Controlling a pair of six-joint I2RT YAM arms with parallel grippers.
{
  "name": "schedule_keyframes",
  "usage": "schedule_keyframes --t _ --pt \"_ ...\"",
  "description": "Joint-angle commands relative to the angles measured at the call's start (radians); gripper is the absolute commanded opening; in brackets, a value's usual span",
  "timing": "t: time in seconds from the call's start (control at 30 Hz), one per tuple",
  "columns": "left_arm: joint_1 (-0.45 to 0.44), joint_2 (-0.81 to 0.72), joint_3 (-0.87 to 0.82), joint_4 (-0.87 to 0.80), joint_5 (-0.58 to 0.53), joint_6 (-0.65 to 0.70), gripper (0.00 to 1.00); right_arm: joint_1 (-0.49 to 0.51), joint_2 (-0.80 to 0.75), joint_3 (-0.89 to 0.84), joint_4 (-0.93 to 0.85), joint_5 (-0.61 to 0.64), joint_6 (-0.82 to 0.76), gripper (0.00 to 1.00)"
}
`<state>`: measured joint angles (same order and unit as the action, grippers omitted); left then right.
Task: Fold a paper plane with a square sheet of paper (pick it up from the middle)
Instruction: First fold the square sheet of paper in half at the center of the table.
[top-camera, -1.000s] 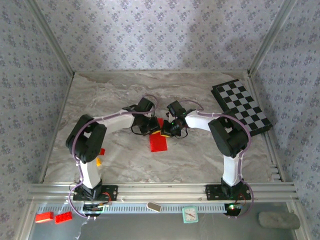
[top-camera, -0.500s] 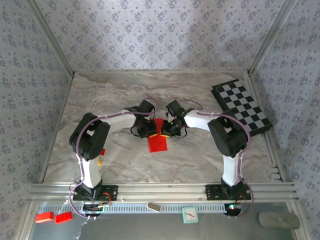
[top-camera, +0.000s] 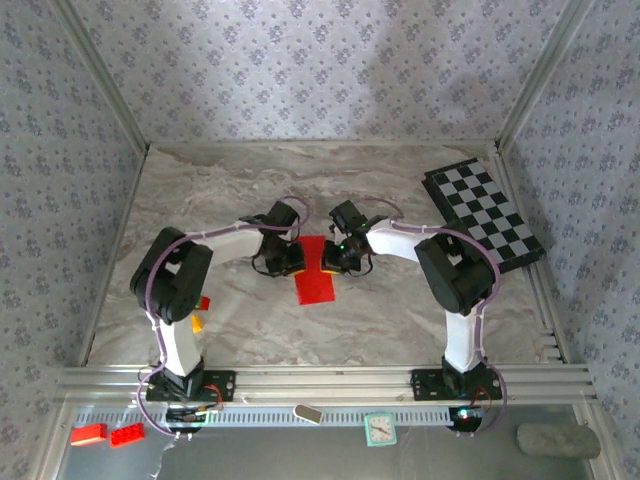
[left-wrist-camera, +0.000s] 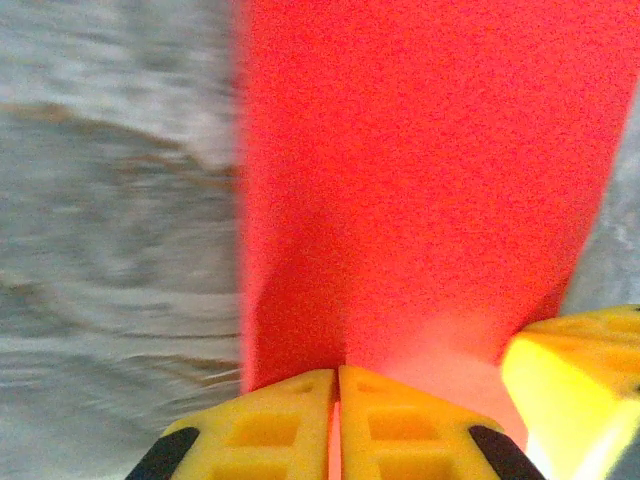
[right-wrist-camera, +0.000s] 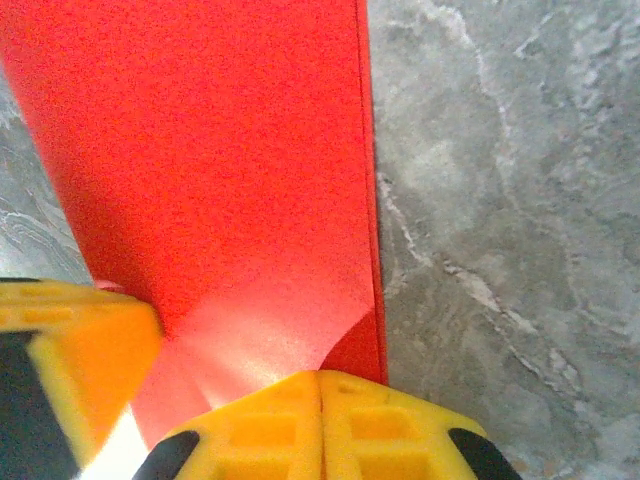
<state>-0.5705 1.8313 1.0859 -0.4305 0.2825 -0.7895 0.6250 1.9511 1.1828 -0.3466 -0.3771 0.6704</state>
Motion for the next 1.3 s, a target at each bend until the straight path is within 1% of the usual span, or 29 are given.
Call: schedule_keyframes --t 0.0,0.1,0.17,0.23,0.3,0.37,0.43,0.57,0.73,0.83,1.03,1.27 --pt "0.052 -0.044 -0.038 -0.133 -0.102 0.069 0.11 0.002 0.124 -0.071 -0.175 0.201 -0.065 0.08" --pt "0.065 -0.089 -0.015 -0.151 -0.098 0.088 0.12 -0.002 0.127 -0.057 -0.193 0.202 -0.098 0.08" --pt "0.065 -0.126 0.004 -0.125 -0.058 0.093 0.12 -0.004 0.123 -0.046 -0.201 0.202 -0.117 0.08" --pt "0.063 -0.153 0.007 -0.074 0.003 0.076 0.13 -0.005 0.122 -0.032 -0.209 0.197 -0.134 0.08" --pt "0.06 -0.161 -0.001 0.013 0.078 0.041 0.13 -0.006 0.121 -0.021 -0.212 0.192 -0.146 0.08" --pt "0.046 -0.144 -0.012 0.1 0.141 -0.003 0.13 -0.004 0.124 -0.007 -0.216 0.184 -0.159 0.08" --pt "0.027 -0.11 -0.009 0.146 0.173 -0.028 0.13 -0.004 0.129 0.001 -0.221 0.18 -0.167 0.08" --pt "0.006 -0.031 0.009 0.149 0.165 -0.042 0.13 -0.005 0.137 0.001 -0.232 0.173 -0.172 0.08" --pt "0.007 0.028 0.006 0.171 0.16 -0.053 0.13 -0.007 0.14 0.001 -0.233 0.173 -0.173 0.08" --pt "0.015 0.051 -0.002 0.174 0.138 -0.056 0.13 -0.007 0.142 0.0 -0.235 0.179 -0.175 0.08" --pt "0.075 0.051 -0.062 0.16 0.056 -0.01 0.13 -0.013 0.152 0.001 -0.245 0.205 -0.193 0.08" --pt "0.191 0.016 -0.118 0.165 0.045 0.064 0.13 -0.029 0.162 0.001 -0.25 0.232 -0.223 0.08"
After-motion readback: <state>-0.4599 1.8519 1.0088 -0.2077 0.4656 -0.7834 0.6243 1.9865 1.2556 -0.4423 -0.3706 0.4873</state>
